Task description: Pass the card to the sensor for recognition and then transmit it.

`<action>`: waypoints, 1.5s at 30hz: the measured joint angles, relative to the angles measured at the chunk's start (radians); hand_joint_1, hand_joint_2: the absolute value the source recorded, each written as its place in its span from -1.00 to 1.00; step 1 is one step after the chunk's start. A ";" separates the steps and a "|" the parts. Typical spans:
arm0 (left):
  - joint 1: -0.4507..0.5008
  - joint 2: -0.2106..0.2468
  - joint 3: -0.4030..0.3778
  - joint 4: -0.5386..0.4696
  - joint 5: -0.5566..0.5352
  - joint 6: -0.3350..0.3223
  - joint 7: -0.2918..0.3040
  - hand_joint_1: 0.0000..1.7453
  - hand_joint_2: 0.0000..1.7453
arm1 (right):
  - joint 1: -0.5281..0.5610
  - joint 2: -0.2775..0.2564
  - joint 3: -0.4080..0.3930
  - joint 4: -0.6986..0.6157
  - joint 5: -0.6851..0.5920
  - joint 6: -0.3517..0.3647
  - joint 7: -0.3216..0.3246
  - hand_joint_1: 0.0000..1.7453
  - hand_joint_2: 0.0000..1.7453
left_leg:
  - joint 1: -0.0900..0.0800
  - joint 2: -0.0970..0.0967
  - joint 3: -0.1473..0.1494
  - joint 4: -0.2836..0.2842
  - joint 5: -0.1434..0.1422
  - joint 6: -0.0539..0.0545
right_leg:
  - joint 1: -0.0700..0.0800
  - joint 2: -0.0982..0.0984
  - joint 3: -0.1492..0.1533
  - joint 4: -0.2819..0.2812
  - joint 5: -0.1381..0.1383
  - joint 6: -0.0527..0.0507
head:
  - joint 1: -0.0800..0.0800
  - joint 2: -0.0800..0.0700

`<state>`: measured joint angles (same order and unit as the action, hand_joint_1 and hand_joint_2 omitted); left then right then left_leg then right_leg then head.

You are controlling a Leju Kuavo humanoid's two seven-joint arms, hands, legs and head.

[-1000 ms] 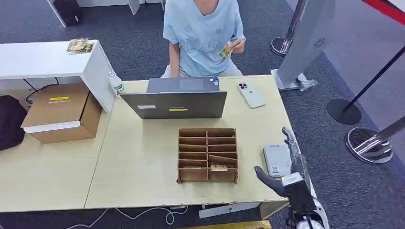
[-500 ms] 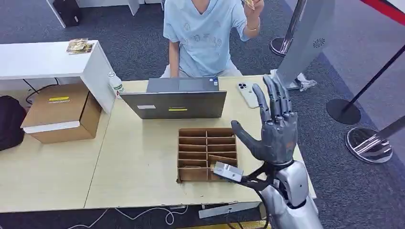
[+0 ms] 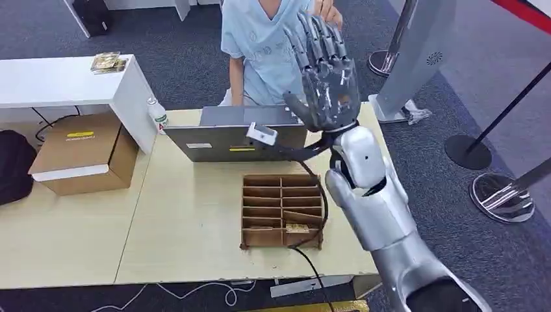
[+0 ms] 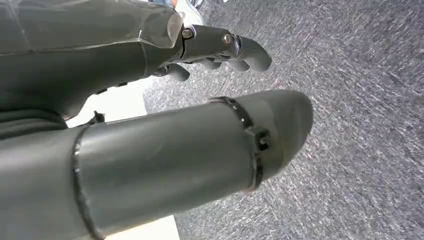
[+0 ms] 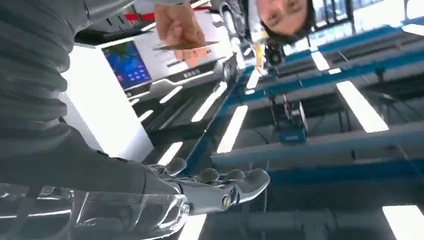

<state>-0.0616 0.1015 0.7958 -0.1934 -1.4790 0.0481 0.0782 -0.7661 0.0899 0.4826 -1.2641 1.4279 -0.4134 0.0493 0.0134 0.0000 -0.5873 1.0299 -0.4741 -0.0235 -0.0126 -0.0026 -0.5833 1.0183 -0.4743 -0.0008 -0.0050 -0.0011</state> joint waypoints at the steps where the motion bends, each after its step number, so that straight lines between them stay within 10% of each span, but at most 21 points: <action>1: 0.000 0.000 0.000 0.000 0.000 0.000 -0.002 -1.00 -1.00 | -0.031 0.009 -0.001 0.036 0.005 0.016 0.011 -1.00 1.00 | 0.000 0.000 0.000 0.000 0.000 0.000 | 0.000 0.000 0.000 0.000 0.000 0.000 | 0.000 0.000; 14: 0.000 0.002 0.000 0.000 0.000 0.002 -0.015 -1.00 -1.00 | -0.239 0.089 -0.027 0.388 0.054 0.144 0.125 -1.00 1.00 | 0.000 0.000 -0.001 0.000 0.000 0.000 | 0.000 0.000 -0.001 0.000 0.000 0.000 | 0.000 0.000; 16: 0.000 0.002 0.002 0.000 -0.001 0.002 -0.016 -1.00 -1.00 | -0.270 0.095 -0.038 0.443 0.053 0.143 0.136 -0.72 1.00 | 0.000 0.000 -0.001 0.000 0.000 0.000 | 0.000 0.000 -0.001 0.000 0.000 0.000 | 0.000 0.000; 28: 0.001 0.003 0.002 0.000 -0.003 0.001 -0.018 -1.00 -1.00 | -0.333 0.100 -0.121 0.629 0.055 0.095 0.134 -0.84 1.00 | 0.000 0.000 -0.001 0.001 0.000 0.000 | 0.000 0.000 -0.001 0.000 0.001 0.000 | 0.000 0.000; 29: 0.001 0.003 0.002 0.000 -0.003 0.001 -0.018 -1.00 -1.00 | -0.334 0.100 -0.124 0.634 0.056 0.095 0.135 -0.70 1.00 | 0.000 0.000 -0.001 0.001 0.000 0.000 | 0.000 0.000 -0.001 0.000 0.001 0.000 | 0.000 0.000; 30: 0.001 0.004 0.002 0.000 -0.003 0.001 -0.018 -1.00 -1.00 | -0.336 0.100 -0.128 0.638 0.057 0.096 0.136 0.58 1.00 | 0.000 0.000 -0.001 0.001 0.000 0.000 | 0.000 0.000 -0.001 0.000 0.001 0.000 | 0.000 0.000; 32: 0.000 0.005 0.002 0.000 -0.003 0.001 -0.018 -1.00 -1.00 | -0.338 0.100 -0.132 0.645 0.057 0.096 0.136 0.96 1.00 | 0.000 0.000 -0.001 0.001 0.000 0.000 | 0.000 0.000 -0.001 0.000 0.001 0.000 | 0.000 0.000; 45: 0.000 0.006 0.002 0.000 -0.003 0.000 -0.025 -1.00 -1.00 | -0.360 0.098 -0.195 0.697 0.034 0.051 0.118 1.00 1.00 | 0.000 0.000 -0.001 0.001 0.000 0.000 | 0.000 0.000 -0.001 0.000 0.001 0.000 | 0.000 0.000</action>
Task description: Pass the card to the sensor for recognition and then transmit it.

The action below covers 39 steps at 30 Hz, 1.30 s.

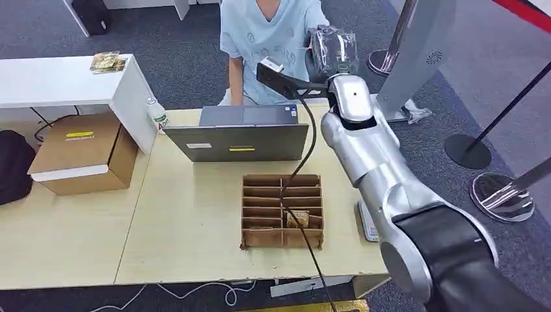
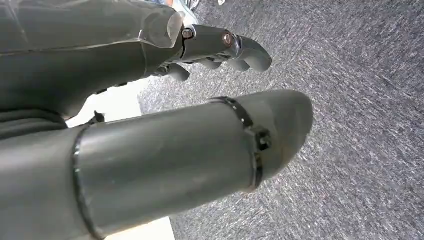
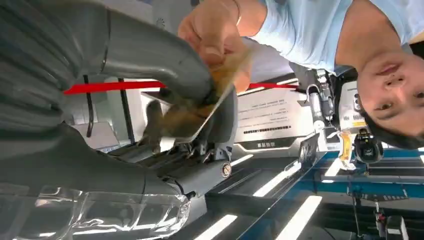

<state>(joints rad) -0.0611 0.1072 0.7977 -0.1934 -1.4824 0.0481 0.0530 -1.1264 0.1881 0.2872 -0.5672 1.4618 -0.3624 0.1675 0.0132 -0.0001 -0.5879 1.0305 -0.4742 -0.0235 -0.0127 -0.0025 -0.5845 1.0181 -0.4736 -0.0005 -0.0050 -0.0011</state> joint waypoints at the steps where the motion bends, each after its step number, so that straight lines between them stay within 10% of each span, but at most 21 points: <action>1: 0.000 0.000 0.000 0.000 0.000 0.000 0.000 -1.00 -1.00 | -0.002 0.000 -0.001 0.003 -0.001 -0.003 0.000 1.00 1.00 | 0.000 0.000 0.000 0.000 0.000 0.000 | 0.000 0.000 0.000 0.000 0.000 0.000 | 0.000 0.000; 14: 0.000 0.002 0.000 0.000 0.000 0.000 -0.005 -1.00 -1.00 | -0.004 -0.013 -0.026 0.023 -0.022 -0.064 -0.039 1.00 1.00 | 0.000 0.000 0.000 0.000 0.000 0.000 | 0.000 0.000 0.000 0.000 0.000 0.000 | 0.000 0.000; 21: 0.000 0.002 0.000 0.000 0.000 0.002 -0.005 -1.00 -1.00 | 0.059 -0.019 -0.066 -0.089 -0.193 -0.183 -0.179 1.00 1.00 | 0.000 0.000 0.000 0.000 0.000 0.000 | 0.000 0.000 0.000 0.000 0.000 0.000 | 0.000 0.000; 25: 0.001 0.002 0.001 0.000 0.000 0.002 -0.002 -1.00 -1.00 | 0.152 -0.020 -0.077 -0.255 -0.358 -0.092 -0.214 1.00 1.00 | 0.000 0.000 0.000 0.000 0.000 0.000 | 0.000 0.000 -0.001 0.000 0.000 0.000 | 0.000 0.000; 29: 0.003 0.002 0.009 0.000 0.001 0.002 0.009 -1.00 -1.00 | 0.280 -0.047 -0.079 -0.464 -0.717 0.145 -0.242 1.00 1.00 | 0.000 -0.001 0.000 0.000 0.000 0.000 | 0.000 -0.001 0.000 -0.001 0.000 0.000 | 0.000 0.000; 39: 0.009 0.000 0.050 0.000 0.003 0.008 0.029 -1.00 -1.00 | 0.513 -0.204 -0.140 -0.744 -1.196 0.501 -0.290 1.00 1.00 | -0.001 -0.002 -0.001 0.000 -0.001 0.001 | 0.000 -0.002 0.000 -0.002 0.000 0.001 | 0.000 0.000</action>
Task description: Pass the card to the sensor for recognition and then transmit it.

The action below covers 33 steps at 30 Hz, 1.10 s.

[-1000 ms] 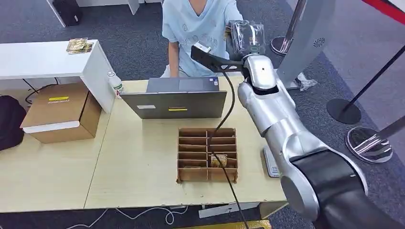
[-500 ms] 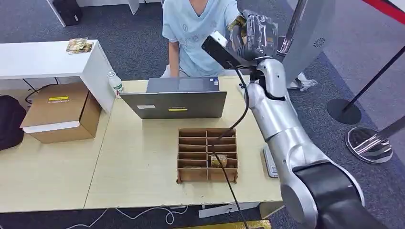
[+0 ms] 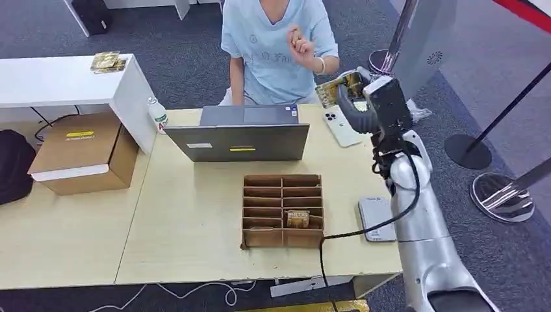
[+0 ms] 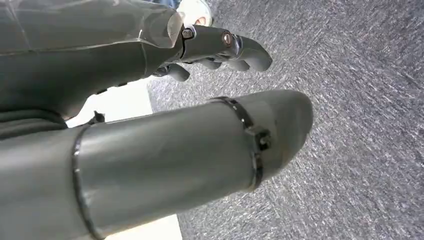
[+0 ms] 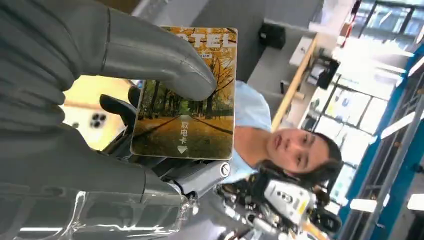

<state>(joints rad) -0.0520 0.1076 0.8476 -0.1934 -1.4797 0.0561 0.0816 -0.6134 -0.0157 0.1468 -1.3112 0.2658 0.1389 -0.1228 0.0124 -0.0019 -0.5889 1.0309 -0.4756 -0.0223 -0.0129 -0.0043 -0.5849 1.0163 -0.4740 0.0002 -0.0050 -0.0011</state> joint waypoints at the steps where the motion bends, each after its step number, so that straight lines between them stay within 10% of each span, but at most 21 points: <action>1: 0.001 0.000 0.000 0.000 0.000 0.001 0.000 -1.00 -1.00 | 0.019 -0.020 -0.008 -0.011 -0.024 0.022 -0.001 1.00 1.00 | 0.000 0.000 0.000 0.000 0.000 0.000 | 0.000 0.000 0.000 0.000 0.000 0.000 | 0.000 0.000; 21: 0.003 0.000 0.023 0.000 -0.003 0.003 0.006 -1.00 -1.00 | 0.354 -0.350 -0.119 -0.083 -0.201 0.212 0.017 1.00 1.00 | 0.000 0.000 -0.001 0.000 -0.002 0.002 | 0.000 -0.001 0.000 0.000 0.000 0.001 | 0.000 0.000; 33: 0.000 -0.001 0.023 0.000 -0.003 0.001 0.009 -1.00 -1.00 | 0.446 -0.391 -0.130 -0.070 -0.166 0.214 0.033 1.00 1.00 | 0.000 0.001 0.000 0.000 -0.002 0.003 | 0.000 0.000 0.000 0.000 -0.001 0.001 | 0.000 0.000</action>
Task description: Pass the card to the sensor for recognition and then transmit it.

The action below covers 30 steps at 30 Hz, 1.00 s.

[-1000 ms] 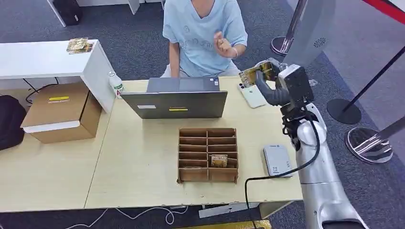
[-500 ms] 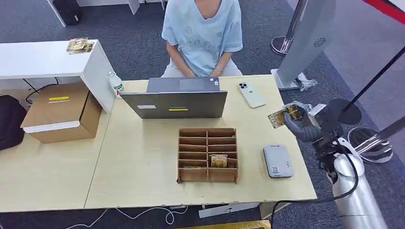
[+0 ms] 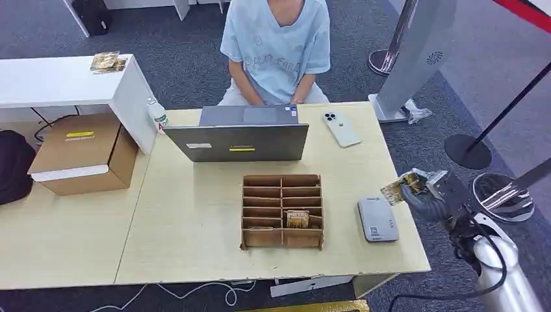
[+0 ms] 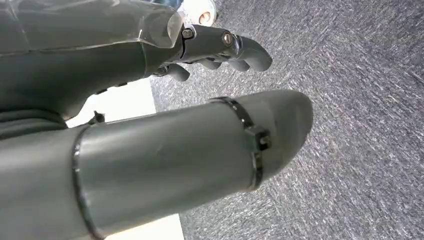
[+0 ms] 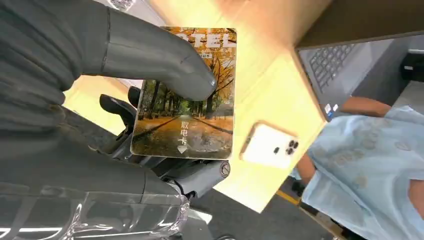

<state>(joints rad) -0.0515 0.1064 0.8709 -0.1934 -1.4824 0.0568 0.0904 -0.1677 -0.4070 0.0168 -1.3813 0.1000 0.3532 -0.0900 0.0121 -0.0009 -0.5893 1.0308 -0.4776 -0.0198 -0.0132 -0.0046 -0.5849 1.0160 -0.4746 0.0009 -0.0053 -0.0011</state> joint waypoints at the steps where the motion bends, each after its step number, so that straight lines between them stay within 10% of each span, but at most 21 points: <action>1: 0.000 0.000 0.000 0.000 0.000 0.000 0.000 -1.00 -1.00 | 0.002 0.000 0.002 0.016 0.011 -0.001 0.003 1.00 1.00 | 0.000 0.000 0.000 0.000 0.000 0.000 | 0.000 0.000 0.000 0.000 0.000 0.000 | 0.000 0.000; 30: -0.006 0.000 -0.001 0.000 0.000 -0.009 -0.006 -1.00 -1.00 | 0.008 0.039 0.091 0.187 0.159 -0.069 0.031 1.00 1.00 | 0.000 0.000 0.000 0.000 0.000 0.000 | 0.000 0.000 0.000 0.000 0.000 0.000 | 0.000 0.000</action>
<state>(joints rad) -0.0573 0.1068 0.8701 -0.1934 -1.4824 0.0477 0.0839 -0.1600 -0.3685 0.1076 -1.1944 0.2594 0.2846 -0.0591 0.0118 -0.0011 -0.5896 1.0308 -0.4776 -0.0197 -0.0132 -0.0046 -0.5848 1.0161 -0.4748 0.0012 -0.0053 -0.0011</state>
